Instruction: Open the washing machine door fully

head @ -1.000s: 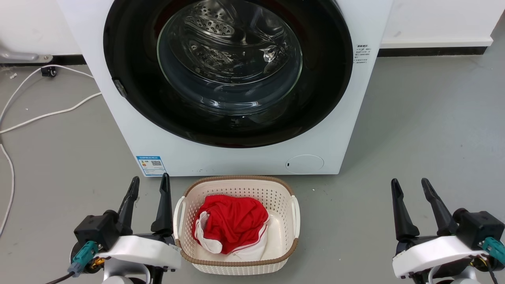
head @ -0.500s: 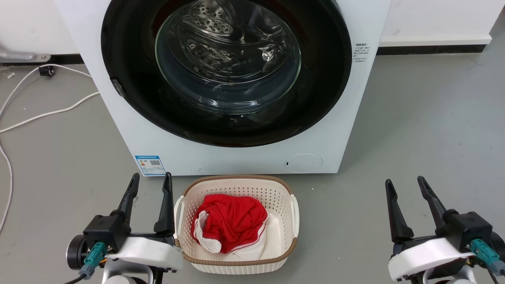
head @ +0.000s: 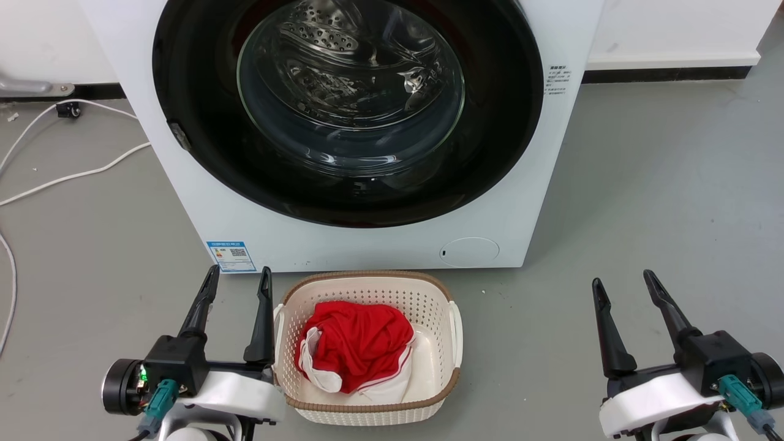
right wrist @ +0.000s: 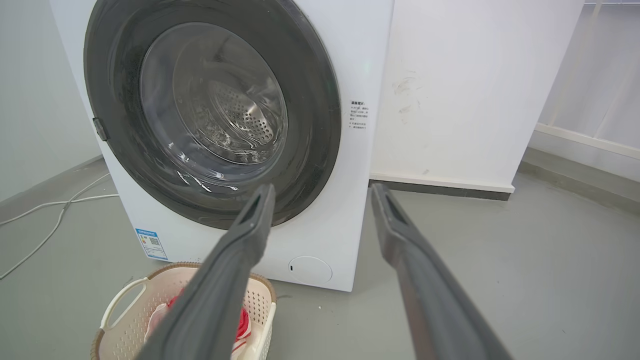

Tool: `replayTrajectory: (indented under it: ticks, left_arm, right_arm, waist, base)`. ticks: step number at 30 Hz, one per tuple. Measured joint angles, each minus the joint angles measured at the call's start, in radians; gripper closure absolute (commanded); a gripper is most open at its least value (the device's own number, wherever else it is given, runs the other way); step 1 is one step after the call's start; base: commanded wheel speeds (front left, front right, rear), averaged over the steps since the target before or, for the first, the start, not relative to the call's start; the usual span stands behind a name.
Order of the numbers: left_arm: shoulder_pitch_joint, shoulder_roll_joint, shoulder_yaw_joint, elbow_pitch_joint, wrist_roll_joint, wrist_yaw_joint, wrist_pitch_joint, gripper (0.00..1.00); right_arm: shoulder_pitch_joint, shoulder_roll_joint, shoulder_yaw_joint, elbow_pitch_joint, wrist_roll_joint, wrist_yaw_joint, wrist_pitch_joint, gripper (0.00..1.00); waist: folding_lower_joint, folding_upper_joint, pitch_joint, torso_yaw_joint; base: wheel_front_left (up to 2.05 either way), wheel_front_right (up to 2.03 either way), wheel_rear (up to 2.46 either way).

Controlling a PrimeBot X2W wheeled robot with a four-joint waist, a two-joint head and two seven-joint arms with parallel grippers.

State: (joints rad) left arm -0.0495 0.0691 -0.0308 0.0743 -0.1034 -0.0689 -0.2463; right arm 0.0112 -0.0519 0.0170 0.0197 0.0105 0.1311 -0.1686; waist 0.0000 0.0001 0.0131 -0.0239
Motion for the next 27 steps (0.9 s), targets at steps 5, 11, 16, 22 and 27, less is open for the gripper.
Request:
replayTrajectory:
  ticks: [5, 11, 16, 22, 27]
  left_arm:
    - [0.001, -0.002, 0.0, -0.001, 0.034, 0.003, -0.007, 0.0]
    - [0.002, -0.003, 0.001, -0.001, 0.07, 0.003, -0.015, 0.0]
    - [0.002, -0.004, 0.005, 0.002, 0.066, 0.002, -0.017, 0.0]
    - [0.003, -0.007, 0.009, 0.005, 0.064, 0.0, -0.017, 0.0]
    - [0.003, -0.008, 0.012, 0.005, 0.064, 0.0, -0.017, 0.0]
  right_arm:
    - [0.0, 0.0, 0.002, 0.0, -0.026, 0.0, -0.011, 0.0]
    - [0.0, 0.0, 0.003, 0.001, -0.055, 0.0, -0.018, 0.0]
    - [0.0, 0.0, 0.002, 0.006, -0.047, 0.0, -0.02, 0.0]
    - [0.0, 0.0, 0.001, 0.011, -0.045, 0.0, -0.021, 0.0]
    - [0.0, 0.0, 0.005, 0.013, -0.029, 0.0, -0.022, 0.91]
  waist:
    - [0.0, 0.0, -0.003, -0.002]
    - [0.0, 0.0, -0.005, -0.003]
    - [0.0, 0.0, -0.004, -0.003]
    - [0.0, 0.0, -0.004, -0.004]
    - [0.0, 0.0, -0.003, -0.004]
  base:
    - [0.0, 0.0, 0.0]
    - [0.0, 0.0, 0.0]
    - [0.0, 0.0, 0.0]
    - [0.0, 0.0, 0.0]
    - [0.0, 0.0, 0.0]
